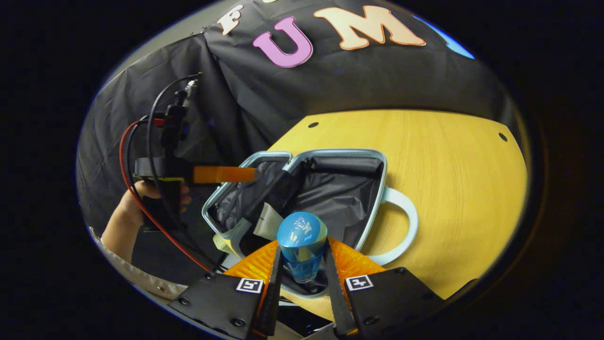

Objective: First open the suitcase, pack the skin care products into it, and then close the suitcase.

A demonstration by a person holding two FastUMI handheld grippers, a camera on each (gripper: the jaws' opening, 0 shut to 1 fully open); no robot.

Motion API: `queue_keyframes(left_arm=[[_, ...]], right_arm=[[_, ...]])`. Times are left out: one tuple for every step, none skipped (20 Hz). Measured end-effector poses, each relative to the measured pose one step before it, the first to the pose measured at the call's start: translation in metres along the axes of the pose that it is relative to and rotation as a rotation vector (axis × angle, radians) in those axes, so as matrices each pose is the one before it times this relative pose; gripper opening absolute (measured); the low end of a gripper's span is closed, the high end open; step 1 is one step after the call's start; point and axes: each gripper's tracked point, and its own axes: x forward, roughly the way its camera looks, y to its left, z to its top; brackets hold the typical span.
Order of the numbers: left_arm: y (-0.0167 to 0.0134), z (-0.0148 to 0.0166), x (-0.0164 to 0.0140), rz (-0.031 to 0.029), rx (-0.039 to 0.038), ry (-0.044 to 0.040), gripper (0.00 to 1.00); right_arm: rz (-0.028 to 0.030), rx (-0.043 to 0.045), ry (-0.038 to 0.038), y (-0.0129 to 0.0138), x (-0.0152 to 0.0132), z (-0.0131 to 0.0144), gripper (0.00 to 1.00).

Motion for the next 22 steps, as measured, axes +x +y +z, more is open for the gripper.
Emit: queue_keyframes(left_arm=[[0.01291, -0.00315, -0.00186, 0.0126, -0.02209, 0.0051, 0.76], [0.01077, -0.00328, -0.0003, 0.00976, -0.01881, 0.00412, 0.76], [0.01148, -0.00034, -0.00307, 0.01257, -0.01335, -0.00104, 0.8], [0.00985, 0.00013, 0.00044, 0.01128, -0.00724, -0.00255, 0.81], [0.01099, 0.00104, 0.00032, 0.01551, -0.00906, -0.00295, 0.8], [-0.02439, 0.01469, 0.0046, 0.01625, -0.00834, 0.00075, 0.76], [0.01276, 0.00114, 0.0011, 0.02104, -0.01074, -0.00268, 0.8], [0.01506, 0.0005, 0.00262, 0.02511, -0.01142, -0.00272, 0.8], [0.01112, 0.00135, 0.00085, 0.01783, -0.01079, 0.00165, 0.77], [0.01176, 0.00143, 0.00178, 0.0154, -0.0172, 0.00197, 0.77], [0.01001, 0.00148, 0.00239, 0.01276, -0.01586, 0.00076, 0.77], [0.01157, 0.00245, 0.00356, 0.01118, -0.0152, -0.00519, 0.8], [0.00765, 0.00359, 0.0031, 0.01162, -0.00989, -0.00651, 0.81], [0.04285, -0.00569, -0.0006, 0.01556, -0.00198, -0.00555, 0.84], [0.0121, 0.00498, 0.00187, 0.02405, 0.0004, -0.00698, 0.87], [0.01155, 0.00429, 0.00598, 0.02039, 0.00015, -0.0067, 0.87], [0.01175, 0.00499, 0.00551, 0.01807, -0.0078, -0.00462, 0.87], [0.01209, 0.00331, 0.00589, 0.01748, -0.01097, 0.00011, 0.87], [0.01094, 0.00283, 0.00796, 0.01534, -0.01357, 0.00366, 0.87], [-0.02325, 0.00837, 0.00683, 0.01418, -0.01609, 0.00504, 0.87], [0.00789, 0.00243, 0.00931, 0.00477, -0.01658, 0.00414, 0.87], [0.00852, 0.00154, 0.00988, 0.00894, -0.0143, 0.00975, 0.87]], right_arm=[[-0.01192, 0.00011, 0.01384, -0.00247, 0.00729, -0.00354, 0.48], [-0.01194, 0.00028, 0.01422, -0.00279, 0.00738, -0.00194, 0.49], [-0.01066, 0.00293, 0.00991, -0.00329, 0.00602, -0.00106, 0.45], [0.00158, 0.01454, -0.00022, -0.00222, 0.00335, 0.00556, 0.49], [-0.00831, 0.01665, 0.00159, -0.00155, 0.00505, 0.00355, 0.45], [-0.01563, 0.01315, -0.0138, -0.00612, 0.00219, 0.00876, 0.44], [-0.01588, 0.00776, -0.01728, -0.00351, 0.00447, 0.00844, 0.5], [-0.02085, 0.00441, -0.0355, -0.00406, 0.00191, 0.01164, 0.46], [0.00781, 0.00934, -0.03344, 0.00095, 0.00515, 0.01305, 0.53], [0.00914, 0.01267, -0.02769, 0.00173, 0.00077, 0.01135, 0.58], [-0.0031, 0.00386, -0.02821, -0.00129, -0.00559, 0.01444, 0.63], [-0.01379, -0.00562, -0.02462, -0.00392, 0.001, 0.01067, 0.81], [-0.00895, -0.00122, -0.02338, -0.00193, -0.00491, 0.00753, 1.0], [-0.00433, 0.00436, -0.02006, -0.00161, -0.00459, 0.00883, 0.92], [-0.00292, 0.00258, -0.02293, -0.00141, -0.00238, 0.00821, 0.98], [-0.00726, -0.00456, -0.02524, -0.0004, -0.00427, 0.00836, 0.98], [-0.00852, -0.00944, -0.02053, -0.0017, -0.00315, 0.00342, 0.98], [-0.0134, -0.01206, -0.0186, -0.00274, -0.00312, 0.00509, 0.98], [-0.01199, -0.01024, -0.01228, -0.0031, -0.00397, 0.0046, 0.98], [-0.0059, -0.0051, -0.00304, -0.00244, -0.0041, 0.00183, 0.98], [-0.00997, -0.00183, 0.00405, -0.00088, -0.00275, 0.0006, 0.98], [-0.01221, -0.00417, 0.0027, -0.0033, -0.0026, -0.00062, 0.98]])
